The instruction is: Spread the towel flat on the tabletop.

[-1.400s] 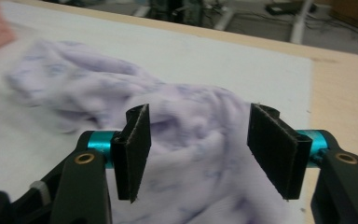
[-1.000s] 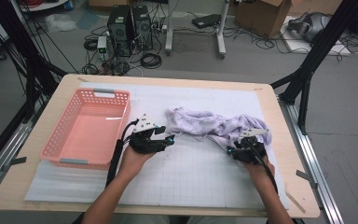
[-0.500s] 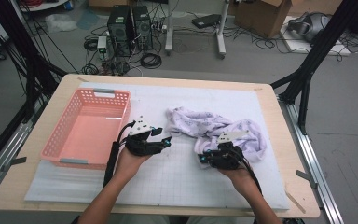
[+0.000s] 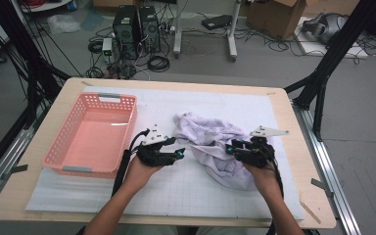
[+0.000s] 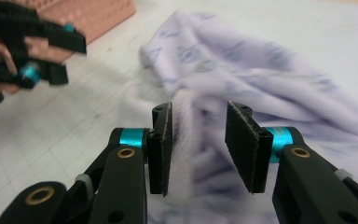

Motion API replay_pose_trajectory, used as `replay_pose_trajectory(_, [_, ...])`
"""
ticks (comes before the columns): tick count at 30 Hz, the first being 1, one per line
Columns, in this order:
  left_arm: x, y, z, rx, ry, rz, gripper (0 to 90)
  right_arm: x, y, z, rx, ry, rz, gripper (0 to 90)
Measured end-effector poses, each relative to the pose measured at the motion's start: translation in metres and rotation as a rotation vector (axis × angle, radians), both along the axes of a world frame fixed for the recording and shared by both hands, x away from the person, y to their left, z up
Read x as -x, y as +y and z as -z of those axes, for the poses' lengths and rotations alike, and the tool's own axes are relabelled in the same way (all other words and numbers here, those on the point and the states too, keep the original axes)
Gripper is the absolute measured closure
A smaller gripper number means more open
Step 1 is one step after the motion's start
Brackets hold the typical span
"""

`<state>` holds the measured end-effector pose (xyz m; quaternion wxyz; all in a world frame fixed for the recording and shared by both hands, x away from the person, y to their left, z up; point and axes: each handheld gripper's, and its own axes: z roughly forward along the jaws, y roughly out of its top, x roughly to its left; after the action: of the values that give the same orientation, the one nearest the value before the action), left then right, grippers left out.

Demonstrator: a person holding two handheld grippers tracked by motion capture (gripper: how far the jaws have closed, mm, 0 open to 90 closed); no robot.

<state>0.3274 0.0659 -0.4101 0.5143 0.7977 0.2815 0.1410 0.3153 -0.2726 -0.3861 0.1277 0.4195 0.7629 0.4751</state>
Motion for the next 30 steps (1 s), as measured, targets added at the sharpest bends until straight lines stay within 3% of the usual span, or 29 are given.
replay_pose_trajectory(3, [-0.001,-0.010,-0.002,-0.022,-0.013,0.041,44.1,0.011,-0.023,-0.002,-0.007,-0.031,0.043,59.6])
replay_pose_trajectory(7, [0.000,-0.023,-0.005,-0.036,-0.022,0.100,43.7,0.030,-0.054,0.002,-0.007,-0.028,0.099,57.8])
replay_pose_trajectory(12, [0.000,-0.036,-0.003,-0.022,0.022,0.163,42.8,0.051,-0.075,0.014,0.039,-0.009,0.101,53.0])
replay_pose_trajectory(20, [0.009,-0.047,-0.002,-0.021,0.040,0.251,40.2,0.071,-0.067,0.035,0.161,0.027,0.019,46.7])
replay_pose_trajectory(25, [0.014,-0.055,-0.003,-0.011,0.044,0.284,38.3,0.064,-0.056,0.047,0.219,0.052,0.016,45.6])
replay_pose_trajectory(30, [0.015,-0.064,0.001,-0.042,0.064,0.302,37.3,0.051,-0.053,0.055,0.267,0.075,0.039,45.8])
